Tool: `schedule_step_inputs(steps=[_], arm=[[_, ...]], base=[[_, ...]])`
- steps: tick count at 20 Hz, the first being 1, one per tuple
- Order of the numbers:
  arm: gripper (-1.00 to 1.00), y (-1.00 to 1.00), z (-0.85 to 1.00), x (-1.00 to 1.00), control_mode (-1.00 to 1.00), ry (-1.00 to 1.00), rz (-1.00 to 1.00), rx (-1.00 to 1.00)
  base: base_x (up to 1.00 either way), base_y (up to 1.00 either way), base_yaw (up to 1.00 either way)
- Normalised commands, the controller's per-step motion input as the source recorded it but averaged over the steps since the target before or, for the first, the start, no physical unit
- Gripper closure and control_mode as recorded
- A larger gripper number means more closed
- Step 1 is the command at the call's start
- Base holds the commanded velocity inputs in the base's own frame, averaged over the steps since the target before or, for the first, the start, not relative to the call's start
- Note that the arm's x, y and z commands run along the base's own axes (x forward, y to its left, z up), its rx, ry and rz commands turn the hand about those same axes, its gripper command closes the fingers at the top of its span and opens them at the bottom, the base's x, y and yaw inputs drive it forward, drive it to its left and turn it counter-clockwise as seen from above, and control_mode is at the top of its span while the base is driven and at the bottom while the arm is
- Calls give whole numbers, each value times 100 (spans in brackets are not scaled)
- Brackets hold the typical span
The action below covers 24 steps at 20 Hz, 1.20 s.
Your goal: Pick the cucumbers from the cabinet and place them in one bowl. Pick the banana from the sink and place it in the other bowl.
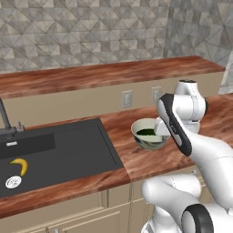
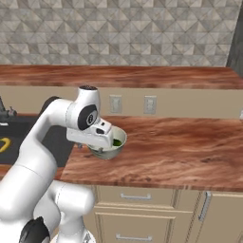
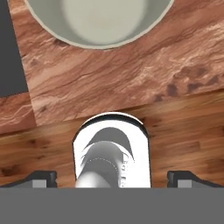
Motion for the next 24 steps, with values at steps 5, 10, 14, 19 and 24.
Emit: schedule_step_inputs(steps=[5, 10, 14, 19, 24], arm=[[-100, 0, 0, 0, 100, 0, 0, 0], [-100, 0, 0, 0, 100, 0, 0, 0], [-100, 0, 0, 0, 100, 0, 0, 0], [-100, 0, 0, 0, 100, 0, 0, 0], [-100, 0, 0, 0, 100, 0, 0, 0]], base=[[3, -4, -33], [1, -1, -46], [6, -4, -42], [3, 0, -44], [1, 0, -45]])
